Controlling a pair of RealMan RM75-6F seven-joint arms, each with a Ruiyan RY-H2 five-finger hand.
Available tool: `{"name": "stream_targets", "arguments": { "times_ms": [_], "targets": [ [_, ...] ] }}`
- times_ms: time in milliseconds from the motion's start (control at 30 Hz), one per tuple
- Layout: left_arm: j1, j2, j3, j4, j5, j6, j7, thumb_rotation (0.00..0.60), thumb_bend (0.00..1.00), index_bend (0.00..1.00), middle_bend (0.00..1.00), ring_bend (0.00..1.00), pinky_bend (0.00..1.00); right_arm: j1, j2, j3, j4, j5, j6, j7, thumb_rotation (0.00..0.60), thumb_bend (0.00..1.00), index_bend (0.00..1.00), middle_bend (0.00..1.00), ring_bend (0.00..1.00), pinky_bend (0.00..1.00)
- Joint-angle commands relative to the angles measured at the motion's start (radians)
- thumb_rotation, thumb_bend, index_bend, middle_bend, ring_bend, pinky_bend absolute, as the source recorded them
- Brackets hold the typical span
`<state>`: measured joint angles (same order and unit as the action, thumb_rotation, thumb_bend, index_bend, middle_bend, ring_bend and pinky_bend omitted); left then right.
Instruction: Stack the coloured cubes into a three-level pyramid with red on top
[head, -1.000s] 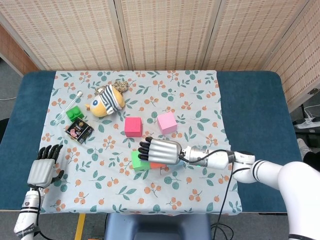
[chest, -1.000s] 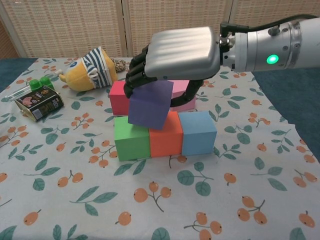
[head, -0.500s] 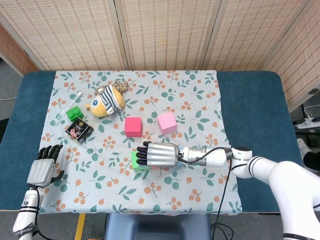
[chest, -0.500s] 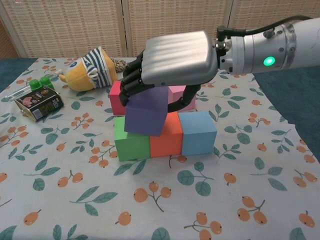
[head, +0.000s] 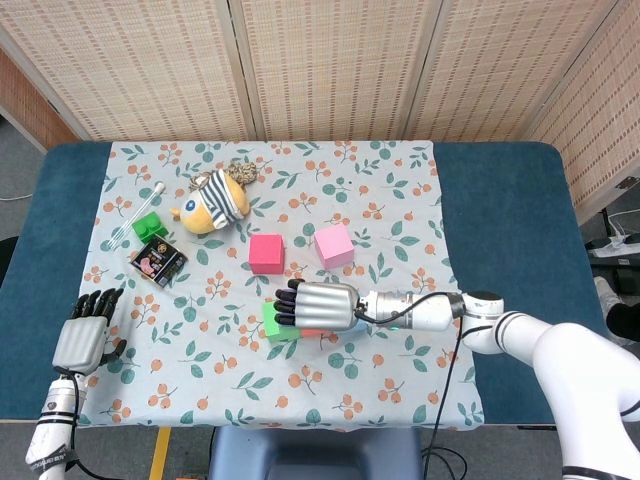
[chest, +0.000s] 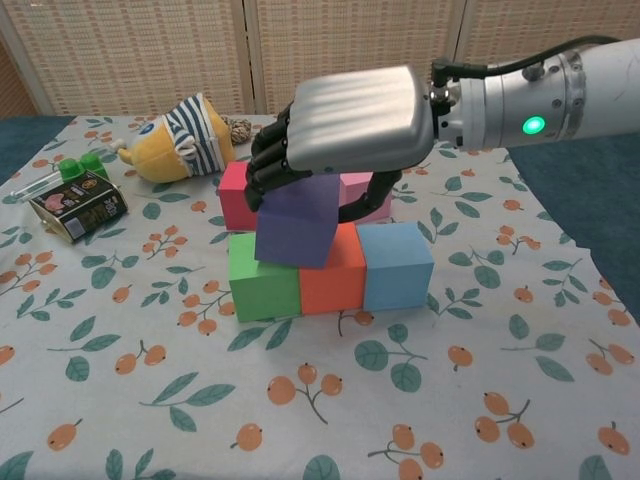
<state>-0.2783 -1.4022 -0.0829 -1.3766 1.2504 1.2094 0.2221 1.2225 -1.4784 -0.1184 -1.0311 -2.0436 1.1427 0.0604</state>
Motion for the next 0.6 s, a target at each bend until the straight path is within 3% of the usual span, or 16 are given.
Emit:
{"name": "stream_targets", "arguments": {
  "times_ms": [33, 233, 433, 600],
  "targets": [
    [-0.001, 0.000, -0.001, 0.001, -0.002, -0.001, 0.000, 0.600, 0.34, 0.00, 0.05, 0.02, 0.07, -0.001, -0.004, -0.002, 0.006, 0.001, 0.002, 0.001, 0.600, 0.22, 0.60, 0.38, 0.24, 0.46],
    [-0.003, -0.003, -0.001, 0.008, -0.006, -0.008, 0.001, 0.600, 0.34, 0.00, 0.05, 0.02, 0.07, 0.000, -0.002, -0.003, 0.007, 0.002, 0.004, -0.005, 0.600, 0.22, 0.46, 0.38, 0.24, 0.46],
    [-0.005, -0.002, -0.002, 0.007, -0.008, -0.013, -0.003, 0.600, 0.34, 0.00, 0.05, 0.02, 0.07, 0.002, 0.008, -0.004, -0.005, 0.003, 0.002, -0.022, 0.600, 0.22, 0.25, 0.37, 0.24, 0.47],
    [-0.007, -0.002, -0.001, 0.009, -0.007, -0.015, -0.005, 0.600, 0.34, 0.00, 0.05, 0.02, 0.07, 0.003, 0.017, -0.008, -0.019, 0.002, -0.004, -0.029, 0.600, 0.22, 0.20, 0.36, 0.24, 0.48]
  ]
}}
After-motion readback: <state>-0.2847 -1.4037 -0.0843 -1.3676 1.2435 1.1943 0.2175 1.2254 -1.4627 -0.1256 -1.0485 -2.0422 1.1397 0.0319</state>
